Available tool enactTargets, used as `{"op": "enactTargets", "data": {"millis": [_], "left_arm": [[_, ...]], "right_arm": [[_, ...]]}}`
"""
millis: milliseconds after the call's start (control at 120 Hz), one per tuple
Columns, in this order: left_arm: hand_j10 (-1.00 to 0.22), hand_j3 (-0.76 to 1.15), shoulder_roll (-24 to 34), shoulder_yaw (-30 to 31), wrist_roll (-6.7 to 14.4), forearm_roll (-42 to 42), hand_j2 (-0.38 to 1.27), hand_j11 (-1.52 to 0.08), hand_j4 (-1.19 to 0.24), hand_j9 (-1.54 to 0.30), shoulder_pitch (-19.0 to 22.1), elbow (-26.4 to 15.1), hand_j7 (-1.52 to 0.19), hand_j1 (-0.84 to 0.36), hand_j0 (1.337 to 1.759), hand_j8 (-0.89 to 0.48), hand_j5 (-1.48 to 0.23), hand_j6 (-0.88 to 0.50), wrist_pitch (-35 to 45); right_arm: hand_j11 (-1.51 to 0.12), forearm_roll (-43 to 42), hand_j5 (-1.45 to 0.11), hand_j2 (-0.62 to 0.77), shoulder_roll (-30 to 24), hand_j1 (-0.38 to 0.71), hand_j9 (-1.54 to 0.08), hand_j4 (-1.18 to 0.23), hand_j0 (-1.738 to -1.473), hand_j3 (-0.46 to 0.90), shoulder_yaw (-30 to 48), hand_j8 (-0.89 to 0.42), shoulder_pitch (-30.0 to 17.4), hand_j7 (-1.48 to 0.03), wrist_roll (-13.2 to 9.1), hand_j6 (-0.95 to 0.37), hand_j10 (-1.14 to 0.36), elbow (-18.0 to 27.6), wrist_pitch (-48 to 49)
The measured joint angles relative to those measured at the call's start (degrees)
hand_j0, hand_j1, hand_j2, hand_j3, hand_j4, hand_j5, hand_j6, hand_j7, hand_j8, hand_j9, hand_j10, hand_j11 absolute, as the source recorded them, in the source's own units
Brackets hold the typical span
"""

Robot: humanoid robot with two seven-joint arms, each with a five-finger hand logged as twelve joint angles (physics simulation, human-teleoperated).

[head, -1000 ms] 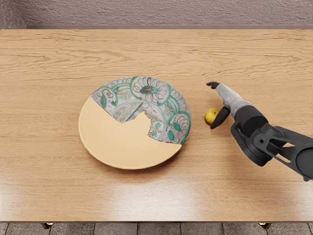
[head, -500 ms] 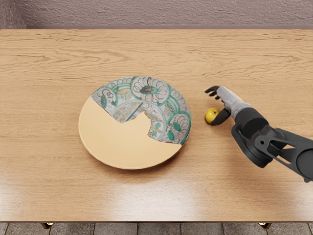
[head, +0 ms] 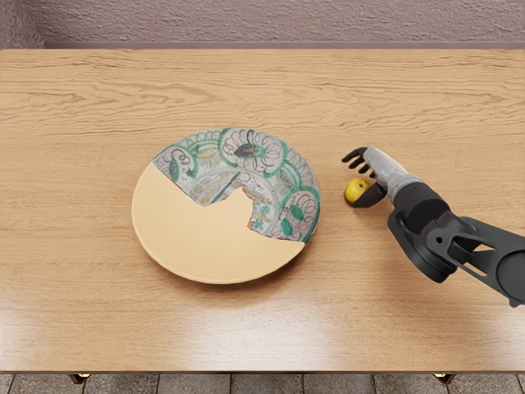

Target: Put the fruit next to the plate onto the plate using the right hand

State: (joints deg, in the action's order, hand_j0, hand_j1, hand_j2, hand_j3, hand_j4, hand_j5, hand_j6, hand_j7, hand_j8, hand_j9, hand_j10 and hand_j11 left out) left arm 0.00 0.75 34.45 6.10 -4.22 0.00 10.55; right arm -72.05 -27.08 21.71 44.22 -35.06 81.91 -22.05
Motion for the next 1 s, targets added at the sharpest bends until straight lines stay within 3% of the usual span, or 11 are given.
{"op": "enactTargets", "data": {"millis": [383, 583, 825, 1000], "left_arm": [[0.0, 0.0, 0.0, 0.0, 0.0, 0.0, 0.0, 0.0, 0.0, 0.0, 0.0, 0.0, 0.0, 0.35, 1.658, 0.01, 0.0, 0.01, 0.0], [0.0, 0.0, 0.0, 0.0, 0.0, 0.0, 0.0, 0.0, 0.0, 0.0, 0.0, 0.0, 0.0, 0.35, 1.658, 0.01, 0.0, 0.01, 0.0], [0.0, 0.0, 0.0, -0.01, -0.01, -0.01, 0.0, 0.0, 0.0, 0.0, 0.0, 0.0, 0.0, 0.35, 1.658, 0.01, 0.0, 0.01, 0.0], [0.0, 0.0, 0.0, -0.01, -0.01, 0.0, 0.0, 0.0, 0.0, 0.0, 0.0, 0.0, 0.0, 0.35, 1.658, 0.01, 0.0, 0.01, 0.0]], "right_arm": [[-0.55, 1.37, -0.55, -0.08, 0.18, 0.17, -0.55, -0.43, -1.658, 0.0, -0.1, -0.43, -0.08, -0.55, 0.06, -0.43, -0.43, -0.2, -0.01], [-0.64, 1.8, -0.63, 0.0, 0.02, 0.23, -0.64, -0.49, -1.657, 0.0, -0.26, -0.4, -0.09, -0.63, 0.05, -0.49, -0.48, -0.48, 0.06], [-0.75, 1.56, -0.72, 0.04, 0.25, 0.29, -0.75, -0.55, -1.649, 0.0, -0.32, -0.34, -0.25, -0.71, -0.02, -0.51, -0.44, -0.8, 0.21], [-0.81, 1.3, -0.74, 0.08, 0.22, 0.24, -0.79, -0.63, -1.649, 0.0, -0.06, -0.38, -0.71, -0.78, -0.02, -0.56, -0.5, -0.85, 0.15]]}}
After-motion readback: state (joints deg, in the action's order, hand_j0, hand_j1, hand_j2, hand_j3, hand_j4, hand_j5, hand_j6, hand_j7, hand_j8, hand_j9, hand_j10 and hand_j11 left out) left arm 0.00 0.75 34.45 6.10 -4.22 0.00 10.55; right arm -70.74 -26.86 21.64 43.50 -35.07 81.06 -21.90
